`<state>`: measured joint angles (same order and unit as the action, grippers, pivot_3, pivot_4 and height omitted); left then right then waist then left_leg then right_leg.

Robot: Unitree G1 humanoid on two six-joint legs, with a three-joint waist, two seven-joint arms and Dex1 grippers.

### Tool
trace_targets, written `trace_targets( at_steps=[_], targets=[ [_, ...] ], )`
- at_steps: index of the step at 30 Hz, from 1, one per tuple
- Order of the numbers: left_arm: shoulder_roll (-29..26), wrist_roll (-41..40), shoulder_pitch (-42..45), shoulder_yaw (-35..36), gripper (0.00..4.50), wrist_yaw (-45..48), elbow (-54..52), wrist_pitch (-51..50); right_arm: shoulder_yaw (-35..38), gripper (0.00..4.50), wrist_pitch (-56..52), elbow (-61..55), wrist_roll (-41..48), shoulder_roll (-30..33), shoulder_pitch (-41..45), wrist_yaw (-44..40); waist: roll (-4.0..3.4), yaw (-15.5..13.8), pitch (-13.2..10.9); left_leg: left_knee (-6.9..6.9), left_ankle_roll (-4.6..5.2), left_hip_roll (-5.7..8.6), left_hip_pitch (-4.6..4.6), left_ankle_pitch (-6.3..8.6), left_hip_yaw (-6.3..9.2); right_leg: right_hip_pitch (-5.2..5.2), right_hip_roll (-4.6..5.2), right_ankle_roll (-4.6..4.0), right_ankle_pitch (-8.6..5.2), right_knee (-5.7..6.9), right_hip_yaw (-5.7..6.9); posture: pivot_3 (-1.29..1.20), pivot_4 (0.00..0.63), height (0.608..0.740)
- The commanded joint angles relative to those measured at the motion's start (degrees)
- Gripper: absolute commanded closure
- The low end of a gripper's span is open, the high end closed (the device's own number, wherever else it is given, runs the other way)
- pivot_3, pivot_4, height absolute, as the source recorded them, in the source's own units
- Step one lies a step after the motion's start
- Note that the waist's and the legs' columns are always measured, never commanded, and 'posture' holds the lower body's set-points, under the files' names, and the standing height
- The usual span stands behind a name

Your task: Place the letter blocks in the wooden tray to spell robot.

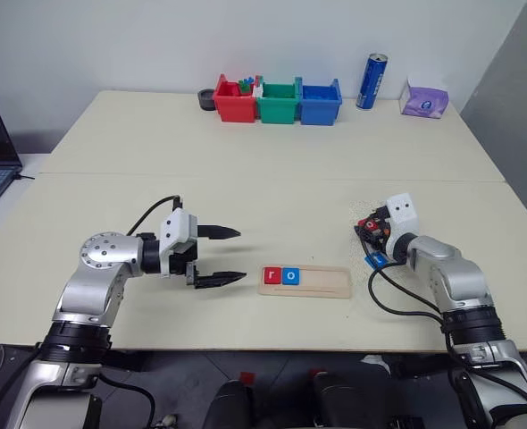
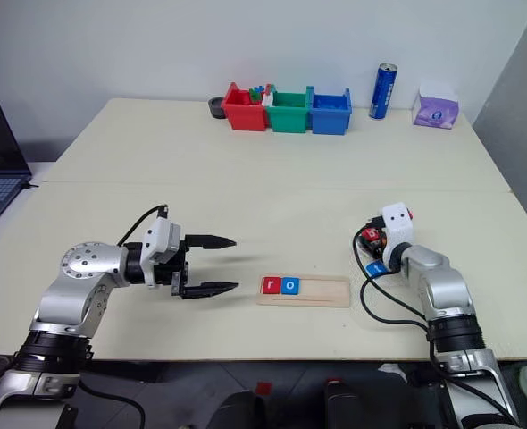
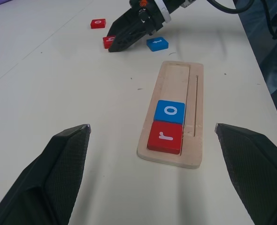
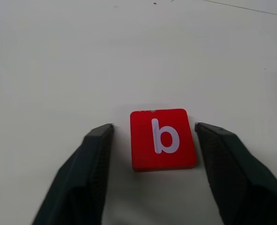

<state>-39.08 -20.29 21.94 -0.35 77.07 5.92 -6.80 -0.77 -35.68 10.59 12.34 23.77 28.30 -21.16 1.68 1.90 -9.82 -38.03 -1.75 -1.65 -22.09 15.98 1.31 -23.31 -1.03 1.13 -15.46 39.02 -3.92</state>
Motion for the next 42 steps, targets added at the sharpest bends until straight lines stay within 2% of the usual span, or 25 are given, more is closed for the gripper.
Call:
trace_targets(
  at_steps=[1,3,6,11,13,17,21,29,33,37,38,42],
  targets=[
    [0.17,-0.37,0.50,-0.24,0.00,-0.05,-1.32,1.25,0.51,3.00,0.53,-0.16,-1.27,-0.34,-0.10,0.50,0.00,0.00,0.00,0.00,0.00,0.00,0.00,0.00,0.00,0.00,0.00,0.00,0.00,0.00,0.00,0.00,0.150,0.740],
    [0.34,-0.23,0.64,-0.48,0.00,-0.18,-1.21,1.65,1.10,3.04,0.14,-2.92,-1.64,0.02,-0.80,1.45,0.00,0.00,0.00,0.00,0.00,0.00,0.00,0.00,0.00,0.00,0.00,0.00,0.00,0.00,0.00,0.00,0.150,0.740],
    [-0.29,0.24,0.18,-1.28,0.00,0.76,-1.67,2.31,2.49,3.04,-3.47,-14.02,-1.51,1.66,-3.76,2.77,-0.03,-0.15,-0.02,0.01,0.00,0.00,-0.05,0.00,0.04,-0.01,0.02,0.00,0.00,-0.01,0.01,0.00,0.150,0.740],
    [0.01,-0.48,0.58,-1.56,0.00,0.62,-1.54,1.36,8.49,3.04,-16.24,-42.10,0.54,0.47,-16.77,8.28,-0.13,-0.38,0.00,-0.02,-0.01,0.02,-0.57,0.00,0.21,-0.37,0.09,0.01,-0.01,0.00,0.04,0.00,0.150,0.740],
    [0.36,-0.39,0.88,-1.91,0.00,0.91,-0.80,1.72,9.80,3.04,-21.09,-50.98,1.06,-2.01,-23.07,10.90,-0.13,-0.40,0.01,-0.02,-0.01,0.00,-0.66,0.00,0.32,-0.41,0.09,0.02,-0.02,-0.03,0.12,0.00,0.150,0.740],
    [0.67,-0.15,1.25,-2.47,0.00,2.43,1.19,3.10,8.62,3.04,-26.99,-61.46,0.45,-7.27,-32.05,15.29,-0.15,-0.03,0.03,-0.04,-0.02,0.02,-0.59,-0.01,0.26,-0.40,0.07,0.04,-0.03,0.04,0.13,0.00,0.150,0.740],
    [1.08,0.13,1.89,-2.90,0.00,3.51,3.47,4.74,6.45,3.04,-28.44,-63.75,-0.41,-11.48,-37.45,17.95,-0.15,0.14,0.03,-0.05,-0.02,0.00,-0.43,-0.01,0.16,-0.37,0.01,0.28,-0.18,0.04,0.08,0.00,0.150,0.740],
    [1.31,0.38,2.06,-3.44,0.00,4.30,5.10,6.80,4.68,3.04,-22.56,-56.05,-2.08,-15.85,-38.67,20.20,-0.14,0.00,0.03,-0.06,0.00,0.01,-0.30,-0.02,0.05,-0.24,0.01,0.30,-0.19,0.00,0.01,0.00,0.150,0.740],
    [1.07,0.72,1.26,-3.31,0.00,4.00,5.31,7.97,6.01,1.66,-19.88,-54.87,-1.59,-19.59,-38.08,21.18,-0.12,-0.02,0.05,-0.03,0.00,-0.02,-0.32,-0.02,0.08,-0.25,0.01,0.29,-0.20,-0.01,0.02,0.00,0.150,0.740],
    [0.77,0.94,0.72,-3.09,0.00,3.68,5.35,8.45,7.19,0.22,-18.25,-58.28,-0.38,-20.24,-35.28,20.07,-0.13,-0.01,0.04,-0.05,0.00,0.00,-0.31,-0.02,0.09,-0.24,0.03,0.29,-0.19,0.00,0.01,0.00,0.150,0.740],
    [0.70,1.01,0.66,-3.01,0.00,3.62,5.45,8.56,8.02,0.05,-18.59,-59.45,-0.02,-19.41,-33.96,19.54,-0.13,-0.01,0.04,-0.05,0.00,0.00,-0.31,-0.02,0.10,-0.25,0.03,0.29,-0.19,0.00,-0.01,0.00,0.150,0.740],
    [0.68,1.13,0.61,-2.91,0.00,3.30,5.49,8.68,12.98,0.05,-21.62,-59.61,3.05,-10.84,-28.71,13.02,-0.14,-0.01,0.04,-0.06,0.00,0.01,-0.31,-0.02,0.12,-0.24,0.03,0.29,-0.19,-0.01,0.03,0.00,0.150,0.740]
  ],
)
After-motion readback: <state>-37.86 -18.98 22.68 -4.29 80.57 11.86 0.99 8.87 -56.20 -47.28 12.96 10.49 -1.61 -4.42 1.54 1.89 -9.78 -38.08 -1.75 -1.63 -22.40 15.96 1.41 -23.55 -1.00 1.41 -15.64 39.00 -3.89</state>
